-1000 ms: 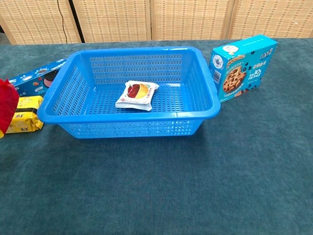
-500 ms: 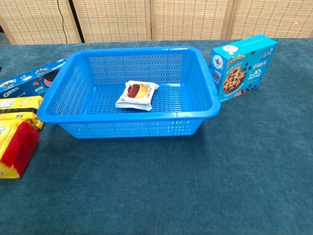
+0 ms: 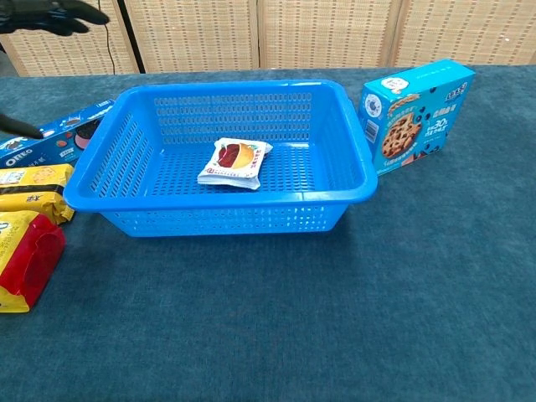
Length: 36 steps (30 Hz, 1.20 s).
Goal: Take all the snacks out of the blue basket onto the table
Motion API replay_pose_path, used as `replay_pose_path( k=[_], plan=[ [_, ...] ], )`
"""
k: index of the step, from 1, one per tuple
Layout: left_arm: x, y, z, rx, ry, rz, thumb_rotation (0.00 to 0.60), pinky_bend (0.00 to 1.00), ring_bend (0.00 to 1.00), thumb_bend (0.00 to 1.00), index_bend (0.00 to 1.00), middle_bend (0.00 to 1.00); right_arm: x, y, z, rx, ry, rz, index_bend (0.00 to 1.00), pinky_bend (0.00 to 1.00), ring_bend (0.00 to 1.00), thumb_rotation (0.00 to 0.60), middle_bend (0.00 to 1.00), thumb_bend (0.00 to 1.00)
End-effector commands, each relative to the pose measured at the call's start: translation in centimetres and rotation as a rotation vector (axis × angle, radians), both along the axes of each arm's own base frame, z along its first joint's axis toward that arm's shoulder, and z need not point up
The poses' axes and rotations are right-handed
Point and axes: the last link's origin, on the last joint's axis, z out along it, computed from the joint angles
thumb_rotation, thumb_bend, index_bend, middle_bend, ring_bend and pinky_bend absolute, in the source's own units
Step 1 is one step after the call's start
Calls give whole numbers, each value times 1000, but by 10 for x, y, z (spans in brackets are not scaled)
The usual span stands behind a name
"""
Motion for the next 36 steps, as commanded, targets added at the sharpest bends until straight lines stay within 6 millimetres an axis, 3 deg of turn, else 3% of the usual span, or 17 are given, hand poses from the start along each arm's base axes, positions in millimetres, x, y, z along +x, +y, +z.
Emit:
replay_pose_path(
  k=[1, 7, 14, 22, 31, 34, 36],
  plan=[
    [51, 27, -25, -18, 34, -25, 600, 0, 0, 0, 0, 0, -1, -1, 1, -4, -2, -5, 0, 59, 0, 600, 0, 0],
    [81, 50, -87, -86, 131, 3, 600, 1, 0, 0, 0, 0, -6, -3, 3, -4, -2, -22, 0, 59, 0, 600, 0, 0],
    [103, 61, -131, -95, 174, 9, 600, 27, 0, 2, 0, 0, -10, -7, 3, -3, -3, -40, 0, 59, 0, 600, 0, 0],
    [108, 81, -162, -80, 243, 82, 600, 27, 0, 5, 0, 0, -15, -11, 5, -7, -4, -61, 0, 59, 0, 600, 0, 0],
    [110, 87, -188, -103, 307, 96, 600, 63, 0, 15, 0, 0, -19, -13, 4, -6, -3, -79, 0, 59, 0, 600, 0, 0],
    [111, 90, -192, -101, 308, 108, 600, 163, 13, 39, 20, 9, -20, -14, 5, -10, -4, -85, 0, 59, 0, 600, 0, 0],
    [110, 91, -194, -94, 317, 112, 600, 265, 81, 69, 106, 76, -21, -14, 5, -11, -4, -89, 0, 59, 0, 600, 0, 0]
  ],
)
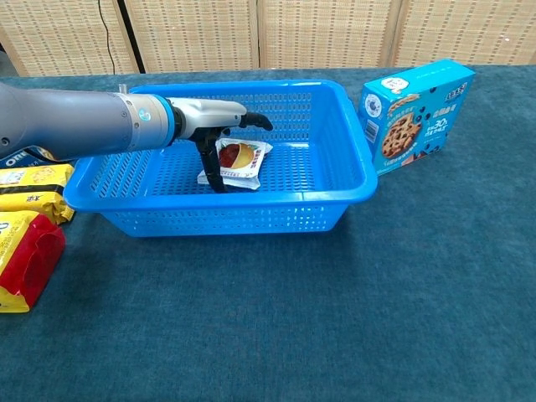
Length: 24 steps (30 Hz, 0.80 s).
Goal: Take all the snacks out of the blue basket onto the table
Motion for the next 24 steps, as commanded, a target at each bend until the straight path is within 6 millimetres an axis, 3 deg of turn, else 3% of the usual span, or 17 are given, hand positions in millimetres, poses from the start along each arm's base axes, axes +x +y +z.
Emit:
replay_pose_path(
  k=[1, 7, 12, 18, 22, 24],
  plan=[
    [-1, 2, -2, 12, 13, 5, 600, 321, 142, 88, 179, 140, -1, 0, 0, -1, -1, -4, 0, 59, 0, 600, 0, 0],
    [-5, 5, -1, 51, 9, 19, 600, 475, 331, 170, 419, 362, -1, -1, -1, 4, 0, -4, 0, 59, 0, 600, 0, 0],
    [-1, 4, 9, 60, -66, 37, 600, 483, 353, 199, 453, 389, -1, 0, -1, 3, 0, -3, 0, 59, 0, 600, 0, 0],
    [5, 9, 65, 128, -235, 20, 600, 483, 353, 199, 453, 389, 0, 1, 0, 3, -2, 1, 0, 59, 0, 600, 0, 0],
    [-9, 16, 115, 203, -310, 34, 600, 483, 353, 199, 453, 389, 2, 2, -1, 7, -1, 9, 0, 59, 0, 600, 0, 0],
    [-22, 17, 128, 222, -334, 66, 600, 483, 353, 199, 453, 389, 2, 3, -2, 9, -1, 14, 0, 59, 0, 600, 0, 0]
  ],
)
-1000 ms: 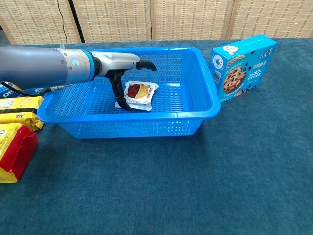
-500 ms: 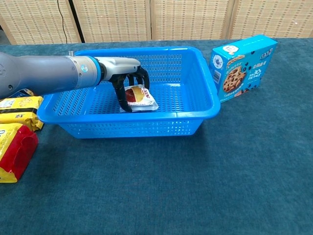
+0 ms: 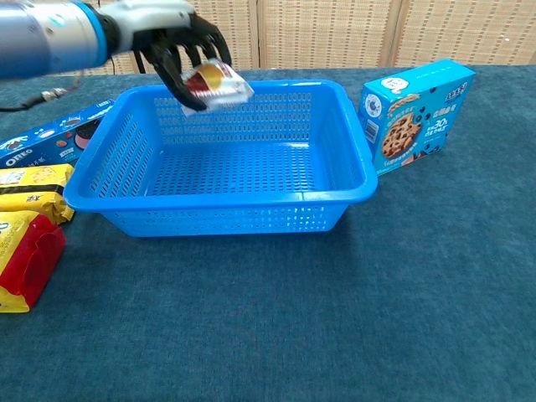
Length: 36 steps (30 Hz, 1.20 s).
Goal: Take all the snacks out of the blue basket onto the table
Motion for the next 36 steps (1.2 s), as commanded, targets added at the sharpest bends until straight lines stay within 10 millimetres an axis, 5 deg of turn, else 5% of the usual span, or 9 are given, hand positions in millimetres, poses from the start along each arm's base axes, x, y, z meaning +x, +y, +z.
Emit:
replay_pose_path(
  k=[1, 9, 17, 19, 21, 23, 24, 28, 36],
  plan=[
    [-27, 2, 42, 70, -92, 69, 600, 483, 353, 198, 453, 389, 1, 1, 0, 2, 0, 7, 0, 59, 0, 600, 0, 0],
    [-114, 25, 84, 148, -78, 269, 600, 483, 353, 199, 453, 389, 3, 3, -1, 0, 5, 12, 0, 59, 0, 600, 0, 0],
    [-172, 35, 77, 145, -49, 391, 600, 483, 352, 198, 452, 389, 8, 3, -8, 11, 17, 18, 0, 59, 0, 600, 0, 0],
    [-178, 35, 73, 135, -40, 401, 600, 481, 323, 189, 422, 354, 8, 3, -9, 14, 19, 18, 0, 59, 0, 600, 0, 0],
    [-180, 31, 63, 75, -40, 416, 600, 436, 200, 150, 270, 201, 9, 3, -10, 18, 20, 18, 0, 59, 0, 600, 0, 0],
    [-180, 28, 58, 27, -37, 421, 600, 275, 32, 74, 44, 21, 9, 3, -10, 17, 21, 18, 0, 59, 0, 600, 0, 0],
    [-180, 26, 57, 1, -28, 424, 600, 209, 6, 49, 7, 1, 9, 3, -10, 17, 21, 18, 0, 59, 0, 600, 0, 0],
    [-180, 25, 62, 0, -45, 425, 600, 19, 0, 0, 0, 0, 9, 4, -9, 16, 18, 20, 0, 59, 0, 600, 0, 0],
    [-177, -2, 107, 115, -148, 297, 600, 0, 0, 0, 0, 0, 13, 6, -6, 6, 11, 41, 0, 59, 0, 600, 0, 0]
  ],
)
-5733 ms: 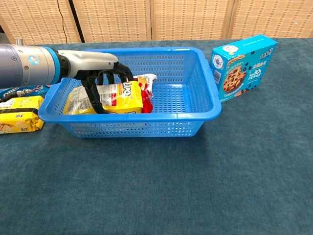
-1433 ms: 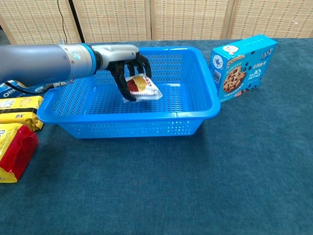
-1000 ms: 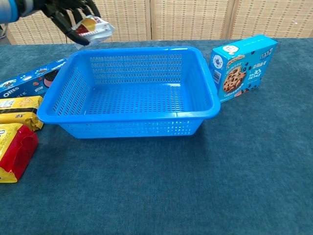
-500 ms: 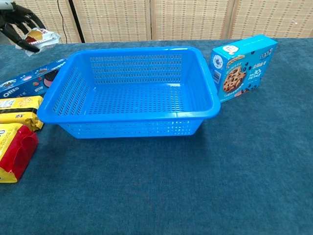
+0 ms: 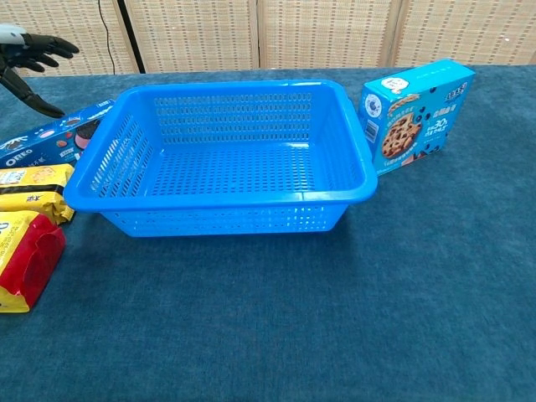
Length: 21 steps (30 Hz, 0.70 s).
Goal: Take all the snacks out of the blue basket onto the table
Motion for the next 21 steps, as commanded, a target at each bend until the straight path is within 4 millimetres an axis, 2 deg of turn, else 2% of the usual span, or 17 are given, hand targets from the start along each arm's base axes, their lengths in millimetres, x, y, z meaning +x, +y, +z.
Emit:
replay_pose_path(
  k=[1, 7, 8, 13, 15, 17, 21],
  plan=[
    [-3, -29, 31, 90, -22, -94, 600, 0, 0, 0, 0, 0, 2, 2, 2, -8, 1, 13, 0, 59, 0, 600, 0, 0],
    [-25, -97, 53, 219, 32, -160, 600, 0, 0, 0, 0, 0, 7, 6, 6, -44, 34, 46, 0, 57, 0, 600, 0, 0],
    [-29, -106, 54, 235, 37, -160, 600, 0, 0, 0, 0, 0, 7, 7, 7, -52, 44, 48, 0, 54, 0, 600, 0, 0],
    [-61, -185, 51, 300, 110, -78, 600, 0, 0, 0, 0, 0, 8, 10, 6, -107, 135, 40, 0, 33, 0, 600, 0, 0],
    [-72, -209, 47, 303, 146, -17, 600, 0, 0, 0, 0, 0, 9, 11, 3, -102, 168, 21, 0, 20, 0, 600, 0, 0],
    [-77, -225, 44, 291, 176, 36, 600, 0, 0, 0, 0, 0, 9, 14, 0, -97, 201, -12, 0, 8, 0, 600, 0, 0],
    [-73, -240, 48, 285, 218, 42, 600, 0, 0, 0, 0, 0, 14, 19, -4, -98, 239, -58, 0, 0, 0, 600, 0, 0]
  ],
)
